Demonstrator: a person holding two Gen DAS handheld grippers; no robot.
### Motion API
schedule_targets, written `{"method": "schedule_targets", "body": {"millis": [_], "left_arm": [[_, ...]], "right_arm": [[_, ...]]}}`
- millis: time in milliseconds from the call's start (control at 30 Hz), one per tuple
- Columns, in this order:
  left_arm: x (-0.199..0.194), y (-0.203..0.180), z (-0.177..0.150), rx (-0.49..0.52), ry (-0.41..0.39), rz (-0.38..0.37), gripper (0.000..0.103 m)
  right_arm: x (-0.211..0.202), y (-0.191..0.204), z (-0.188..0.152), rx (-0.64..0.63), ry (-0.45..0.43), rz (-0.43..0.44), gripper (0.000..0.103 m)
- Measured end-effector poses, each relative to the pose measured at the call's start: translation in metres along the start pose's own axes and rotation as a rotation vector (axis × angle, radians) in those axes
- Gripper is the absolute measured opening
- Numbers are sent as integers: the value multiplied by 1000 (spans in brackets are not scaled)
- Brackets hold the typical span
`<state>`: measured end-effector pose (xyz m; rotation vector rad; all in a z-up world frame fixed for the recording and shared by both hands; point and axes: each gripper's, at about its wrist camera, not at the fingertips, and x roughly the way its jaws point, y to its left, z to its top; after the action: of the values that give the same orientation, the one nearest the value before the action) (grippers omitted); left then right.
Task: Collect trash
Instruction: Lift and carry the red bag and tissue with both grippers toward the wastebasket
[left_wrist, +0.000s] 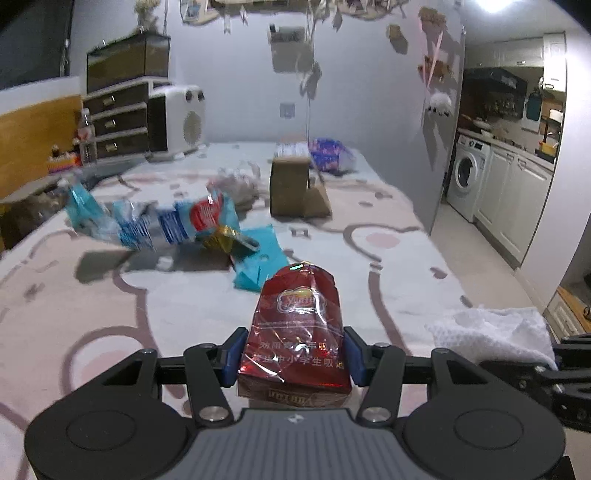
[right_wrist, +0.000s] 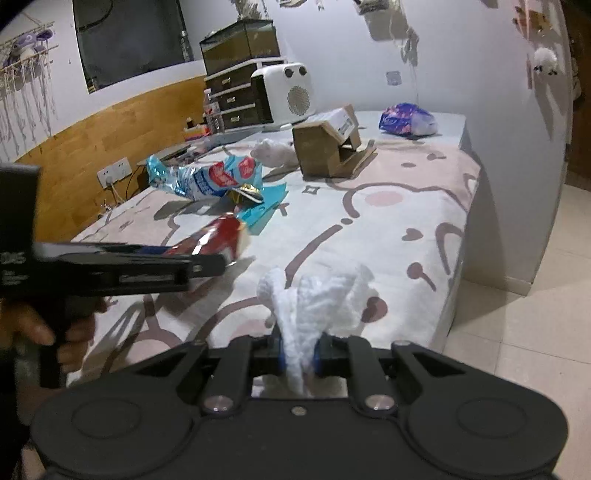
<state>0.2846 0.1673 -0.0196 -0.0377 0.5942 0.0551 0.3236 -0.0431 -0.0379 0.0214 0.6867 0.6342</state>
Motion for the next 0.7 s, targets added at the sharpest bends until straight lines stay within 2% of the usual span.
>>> {"method": "schedule_targets", "body": {"millis": [200, 367, 700], "left_arm": [[-41, -27, 11, 27, -62, -10, 54], [-62, -68, 16, 45, -99, -58, 54], [-64, -166, 2, 55, -81, -180, 54]], "right_arm": [[-34, -4, 2, 12, -75, -34, 14], [-68, -19, -2, 34, -125, -70, 14], [-128, -82, -32, 92, -150, -184, 14]]}}
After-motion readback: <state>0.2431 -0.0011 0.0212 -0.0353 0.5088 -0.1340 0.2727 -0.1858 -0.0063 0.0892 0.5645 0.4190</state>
